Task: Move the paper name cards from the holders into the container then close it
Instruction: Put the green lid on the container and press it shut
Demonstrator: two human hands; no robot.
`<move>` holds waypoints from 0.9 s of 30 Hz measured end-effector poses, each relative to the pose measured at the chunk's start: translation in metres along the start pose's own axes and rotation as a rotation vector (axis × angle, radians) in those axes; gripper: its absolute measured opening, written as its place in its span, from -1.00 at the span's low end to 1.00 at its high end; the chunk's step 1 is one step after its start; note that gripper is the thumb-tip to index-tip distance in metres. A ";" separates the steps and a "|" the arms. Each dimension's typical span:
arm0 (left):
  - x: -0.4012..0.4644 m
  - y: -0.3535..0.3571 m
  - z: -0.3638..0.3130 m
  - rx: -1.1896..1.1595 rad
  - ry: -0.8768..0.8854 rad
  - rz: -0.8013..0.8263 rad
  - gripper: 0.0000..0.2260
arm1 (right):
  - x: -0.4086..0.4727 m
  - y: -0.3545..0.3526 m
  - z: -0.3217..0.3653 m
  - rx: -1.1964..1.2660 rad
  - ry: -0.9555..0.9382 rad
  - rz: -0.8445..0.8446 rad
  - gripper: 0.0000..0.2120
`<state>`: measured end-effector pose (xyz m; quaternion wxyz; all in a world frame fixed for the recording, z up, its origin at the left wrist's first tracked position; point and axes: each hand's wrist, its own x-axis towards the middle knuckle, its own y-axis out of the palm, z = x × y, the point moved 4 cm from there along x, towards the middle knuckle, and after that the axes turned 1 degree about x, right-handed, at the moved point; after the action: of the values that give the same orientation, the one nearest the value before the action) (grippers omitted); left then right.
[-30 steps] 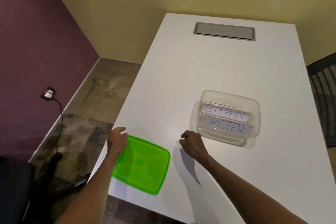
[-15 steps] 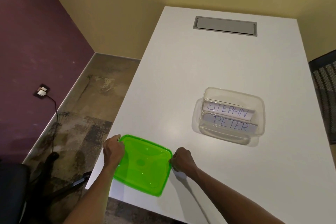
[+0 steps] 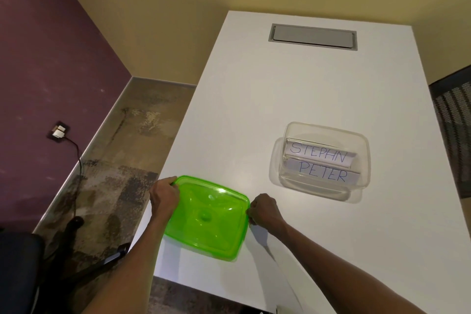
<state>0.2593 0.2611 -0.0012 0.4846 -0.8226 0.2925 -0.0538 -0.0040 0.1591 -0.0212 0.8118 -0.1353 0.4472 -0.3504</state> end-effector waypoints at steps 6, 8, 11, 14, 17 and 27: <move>0.008 0.001 -0.035 -0.063 0.029 -0.015 -0.72 | 0.002 -0.039 0.008 0.004 -0.059 -0.116 -0.86; 0.010 0.000 -0.046 -0.070 0.021 -0.038 -0.72 | 0.000 -0.054 0.011 -0.001 -0.091 -0.154 -0.87; 0.010 -0.005 -0.069 -0.114 0.037 -0.080 -0.74 | -0.005 -0.079 0.016 0.008 -0.131 -0.211 -0.87; 0.007 -0.009 -0.093 -0.193 0.040 -0.091 -0.76 | -0.012 -0.111 0.017 0.047 -0.153 -0.284 -0.89; 0.001 -0.011 -0.121 -0.323 0.022 -0.063 -0.78 | -0.022 -0.147 0.014 0.071 -0.182 -0.345 -0.85; -0.048 -0.028 -0.249 -0.564 0.123 0.055 -0.88 | -0.050 -0.272 -0.021 0.307 -0.232 -0.573 -0.90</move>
<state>0.1392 0.1062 0.1613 0.2191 -0.9119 0.3470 -0.0071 -0.1605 0.0001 0.1434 0.7367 -0.1703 0.2379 -0.6096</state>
